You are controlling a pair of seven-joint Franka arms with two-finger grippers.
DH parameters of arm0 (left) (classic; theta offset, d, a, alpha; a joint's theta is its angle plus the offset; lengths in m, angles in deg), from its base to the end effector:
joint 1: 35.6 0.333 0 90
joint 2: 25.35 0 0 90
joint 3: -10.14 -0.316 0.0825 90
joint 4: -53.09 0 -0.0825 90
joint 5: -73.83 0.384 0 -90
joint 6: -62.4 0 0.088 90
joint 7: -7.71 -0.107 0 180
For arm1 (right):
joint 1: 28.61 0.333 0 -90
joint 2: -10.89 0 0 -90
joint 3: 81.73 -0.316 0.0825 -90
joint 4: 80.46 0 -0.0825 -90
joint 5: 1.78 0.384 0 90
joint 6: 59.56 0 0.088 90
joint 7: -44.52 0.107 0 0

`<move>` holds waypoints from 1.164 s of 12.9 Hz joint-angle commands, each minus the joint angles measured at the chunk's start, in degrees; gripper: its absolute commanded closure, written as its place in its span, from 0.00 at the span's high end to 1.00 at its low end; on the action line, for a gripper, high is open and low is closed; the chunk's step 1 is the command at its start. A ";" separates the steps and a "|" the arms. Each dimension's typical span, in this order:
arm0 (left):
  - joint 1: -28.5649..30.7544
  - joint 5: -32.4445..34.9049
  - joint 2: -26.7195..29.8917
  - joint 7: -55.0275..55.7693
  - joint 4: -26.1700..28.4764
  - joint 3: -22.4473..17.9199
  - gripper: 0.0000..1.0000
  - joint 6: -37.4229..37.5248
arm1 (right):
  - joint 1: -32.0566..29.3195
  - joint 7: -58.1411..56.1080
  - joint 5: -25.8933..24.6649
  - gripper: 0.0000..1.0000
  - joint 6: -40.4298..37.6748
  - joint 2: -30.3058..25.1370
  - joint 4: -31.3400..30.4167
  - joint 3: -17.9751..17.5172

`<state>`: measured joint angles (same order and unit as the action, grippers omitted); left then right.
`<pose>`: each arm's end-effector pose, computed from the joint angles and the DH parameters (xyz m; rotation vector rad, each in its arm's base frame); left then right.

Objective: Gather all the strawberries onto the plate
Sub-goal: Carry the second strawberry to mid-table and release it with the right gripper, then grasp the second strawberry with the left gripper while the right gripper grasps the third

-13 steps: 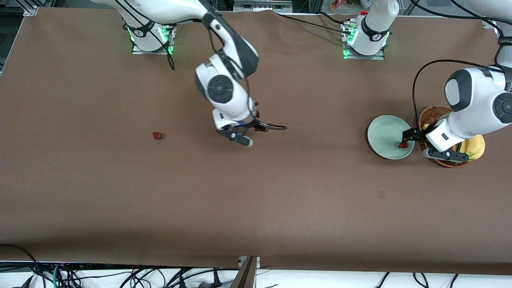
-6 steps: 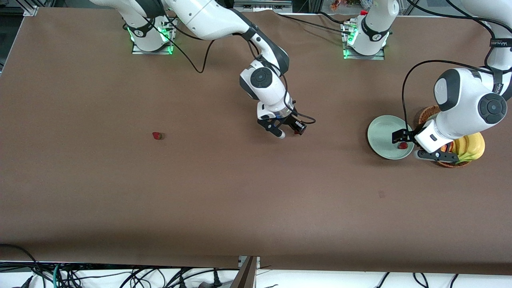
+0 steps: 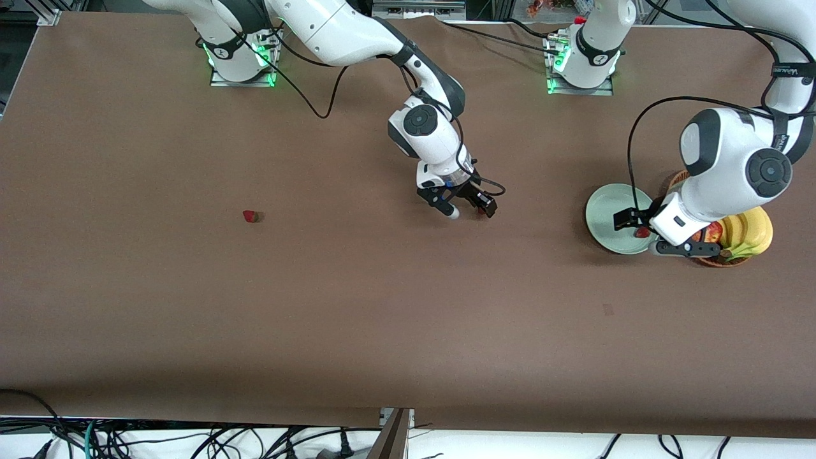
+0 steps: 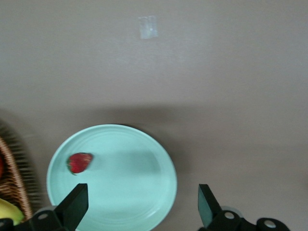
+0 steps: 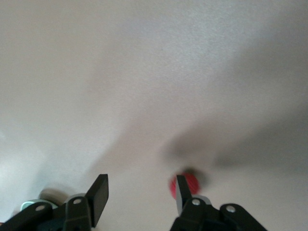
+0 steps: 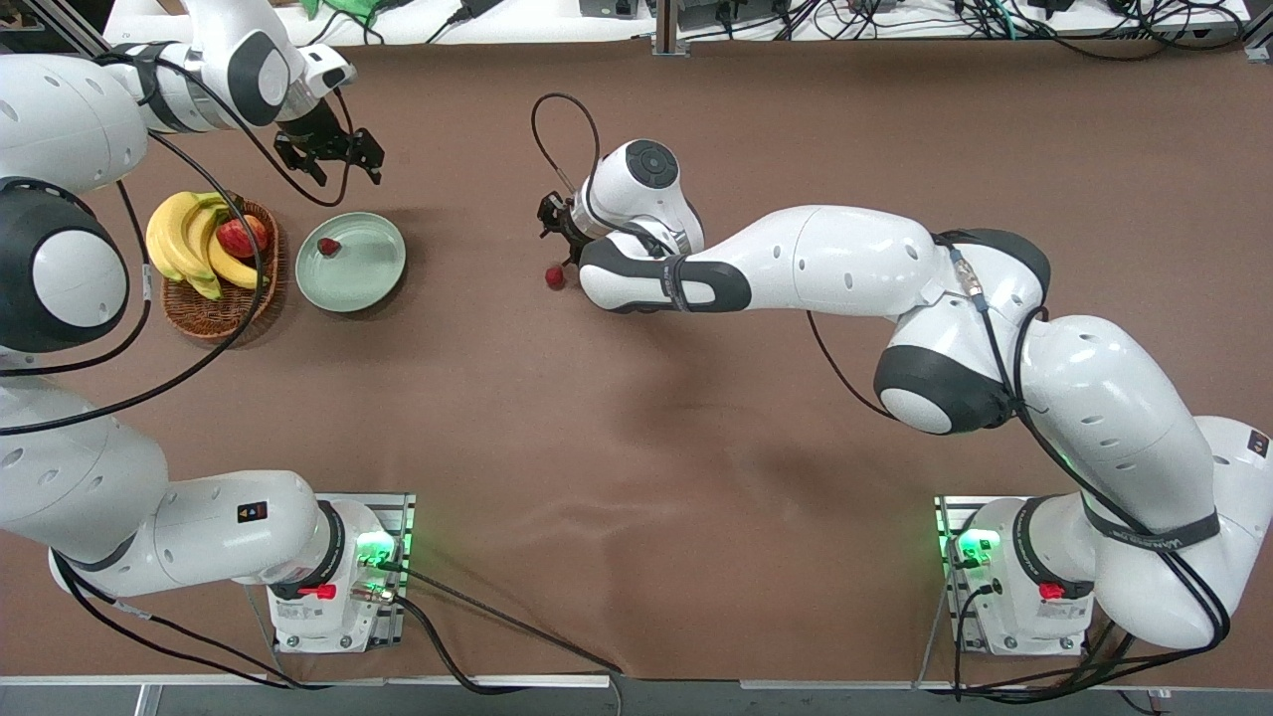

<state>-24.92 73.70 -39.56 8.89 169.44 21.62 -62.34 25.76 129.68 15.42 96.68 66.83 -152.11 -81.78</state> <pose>0.5797 -0.0054 0.3195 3.0886 0.0179 -0.1508 0.4689 0.6360 0.2197 -2.4154 0.9951 0.0063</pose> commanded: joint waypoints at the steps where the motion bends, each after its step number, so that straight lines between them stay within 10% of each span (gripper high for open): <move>1: -1.00 -0.75 0.42 2.86 0.54 0.39 1.00 -0.59 | -0.31 -0.34 0.02 0.66 -2.59 -2.05 0.72 1.62; 8: -3.56 -0.58 -0.11 13.13 1.42 5.03 1.00 -1.73 | -8.48 -24.28 -0.15 0.67 -36.04 -12.68 0.37 4.87; 12: -3.91 1.52 -0.29 30.32 4.83 14.15 1.00 -4.61 | -8.84 -47.48 -0.15 0.67 -52.07 -18.04 -4.61 15.75; 15: -4.00 6.08 -0.55 45.80 9.93 21.63 1.00 -11.90 | -8.84 -67.33 -1.12 0.70 -50.96 -24.71 -19.18 23.84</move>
<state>-29.10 76.55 -40.38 46.90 176.20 40.25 -70.19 16.24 72.94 15.08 44.19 48.58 -159.49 -61.56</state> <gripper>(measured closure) 0.000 0.313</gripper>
